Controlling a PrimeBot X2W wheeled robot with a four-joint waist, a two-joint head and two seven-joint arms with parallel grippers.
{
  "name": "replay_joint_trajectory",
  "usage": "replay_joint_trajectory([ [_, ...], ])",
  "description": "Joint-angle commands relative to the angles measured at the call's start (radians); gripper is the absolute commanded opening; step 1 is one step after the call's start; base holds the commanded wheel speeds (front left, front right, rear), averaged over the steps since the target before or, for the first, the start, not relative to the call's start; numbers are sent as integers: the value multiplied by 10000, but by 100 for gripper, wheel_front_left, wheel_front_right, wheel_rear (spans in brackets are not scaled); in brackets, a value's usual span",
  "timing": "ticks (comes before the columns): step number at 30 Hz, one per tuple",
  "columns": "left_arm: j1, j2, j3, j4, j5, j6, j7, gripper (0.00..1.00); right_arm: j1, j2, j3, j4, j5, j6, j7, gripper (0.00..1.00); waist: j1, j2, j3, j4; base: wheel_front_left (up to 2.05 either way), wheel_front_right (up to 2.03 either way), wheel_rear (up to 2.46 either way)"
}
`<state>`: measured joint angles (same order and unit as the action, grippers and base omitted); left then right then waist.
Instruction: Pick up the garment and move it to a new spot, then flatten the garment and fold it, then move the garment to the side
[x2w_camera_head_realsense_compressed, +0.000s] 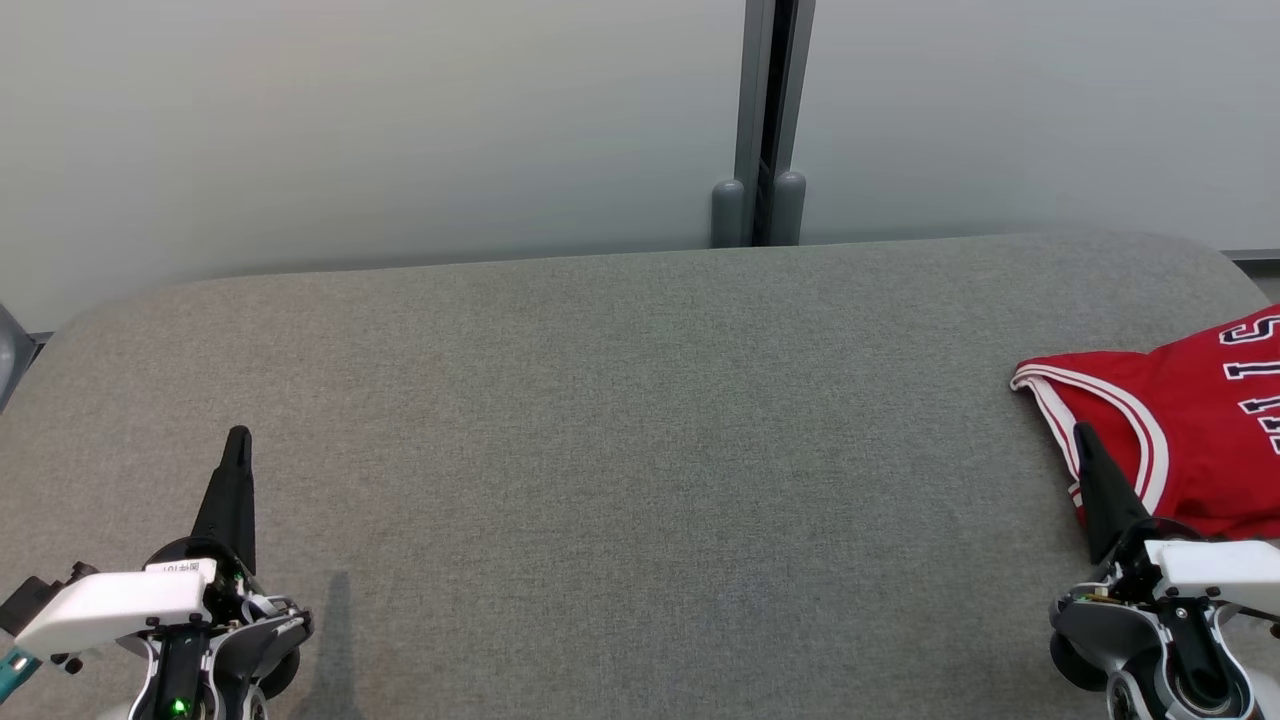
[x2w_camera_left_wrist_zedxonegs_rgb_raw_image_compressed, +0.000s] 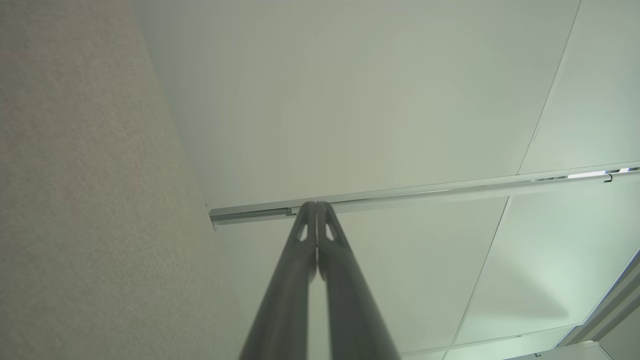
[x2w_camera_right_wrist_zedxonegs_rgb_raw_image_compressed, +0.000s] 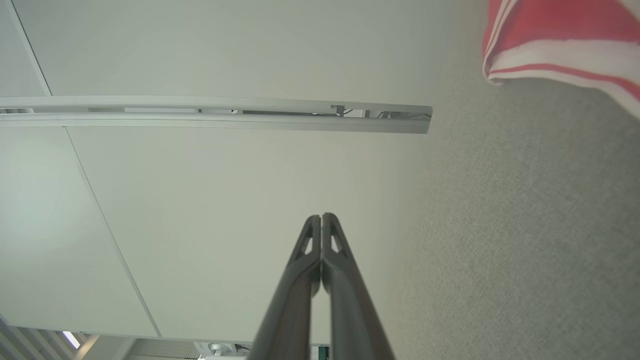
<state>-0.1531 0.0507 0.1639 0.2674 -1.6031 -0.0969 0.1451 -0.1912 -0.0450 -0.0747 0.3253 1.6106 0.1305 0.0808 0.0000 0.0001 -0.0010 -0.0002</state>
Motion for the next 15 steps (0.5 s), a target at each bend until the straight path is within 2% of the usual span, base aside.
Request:
replay_joint_trajectory([
  [1, -182, 21, 48, 5, 27, -51, 24, 0, -29, -100, -16, -18, 18, 4, 66, 0, 0, -1, 0, 0, 0, 0, 0],
  [15, -184, 19, 52, 5, 34, -50, 21, 0, -29, -100, -16, -18, 18, 4, 64, 0, 0, -1, 0, 0, 0, 0, 0],
])
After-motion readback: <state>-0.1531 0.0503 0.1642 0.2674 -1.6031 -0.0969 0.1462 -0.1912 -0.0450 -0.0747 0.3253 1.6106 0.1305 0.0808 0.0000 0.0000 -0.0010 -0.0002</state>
